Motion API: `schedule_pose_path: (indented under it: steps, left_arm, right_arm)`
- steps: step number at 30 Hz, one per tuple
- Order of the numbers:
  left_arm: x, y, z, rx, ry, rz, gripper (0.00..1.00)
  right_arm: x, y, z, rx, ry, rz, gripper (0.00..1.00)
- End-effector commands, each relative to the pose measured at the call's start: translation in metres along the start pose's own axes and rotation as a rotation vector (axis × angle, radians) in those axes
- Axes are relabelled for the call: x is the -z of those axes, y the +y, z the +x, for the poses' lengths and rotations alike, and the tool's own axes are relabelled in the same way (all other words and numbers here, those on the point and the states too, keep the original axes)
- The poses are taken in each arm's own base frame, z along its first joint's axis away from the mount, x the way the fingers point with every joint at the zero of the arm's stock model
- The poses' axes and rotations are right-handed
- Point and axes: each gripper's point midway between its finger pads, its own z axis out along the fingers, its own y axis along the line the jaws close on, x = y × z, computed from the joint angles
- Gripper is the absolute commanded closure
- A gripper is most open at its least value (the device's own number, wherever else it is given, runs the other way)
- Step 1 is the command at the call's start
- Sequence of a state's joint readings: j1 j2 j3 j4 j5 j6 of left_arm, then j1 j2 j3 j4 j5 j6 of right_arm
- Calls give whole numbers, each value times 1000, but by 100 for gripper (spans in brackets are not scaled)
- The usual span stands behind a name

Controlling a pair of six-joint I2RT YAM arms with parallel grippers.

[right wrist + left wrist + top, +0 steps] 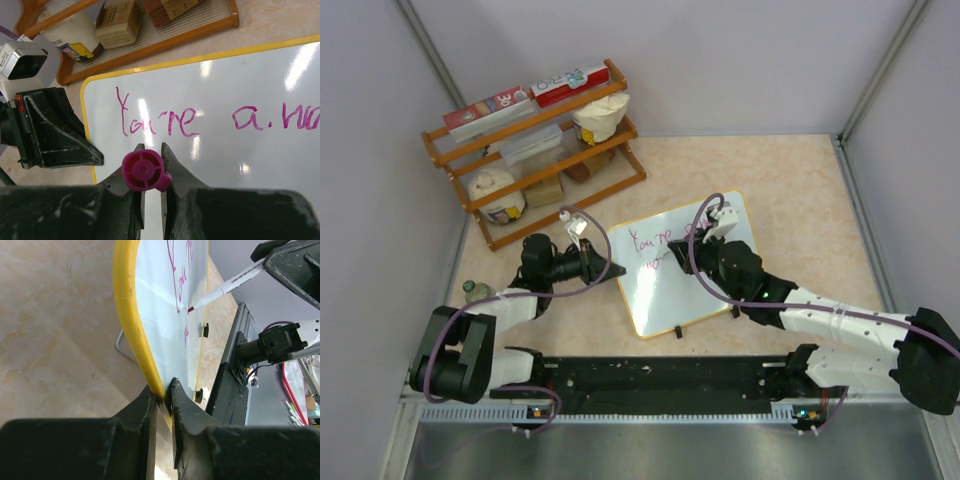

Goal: Write a sentence on the whiteboard

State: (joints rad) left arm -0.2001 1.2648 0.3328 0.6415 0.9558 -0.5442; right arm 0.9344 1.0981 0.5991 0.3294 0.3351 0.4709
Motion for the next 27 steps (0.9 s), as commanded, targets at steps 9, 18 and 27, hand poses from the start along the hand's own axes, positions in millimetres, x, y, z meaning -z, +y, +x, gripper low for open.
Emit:
schedule_pose_path:
  steps: [9,18,27]
  left_arm:
    - [-1,6,-11,-114,-45,-27,100]
    - [-1,6,-11,-113,-43,-26,100]
    - [-1,5,-11,-113,-42,-25,100]
  right_arm:
    - [6,3,-24,-36,-74,-59,100]
    - [4,-4,-19,-37,-56,-51,100]
    - [5,-10,-7,-37,-20,-29,100]
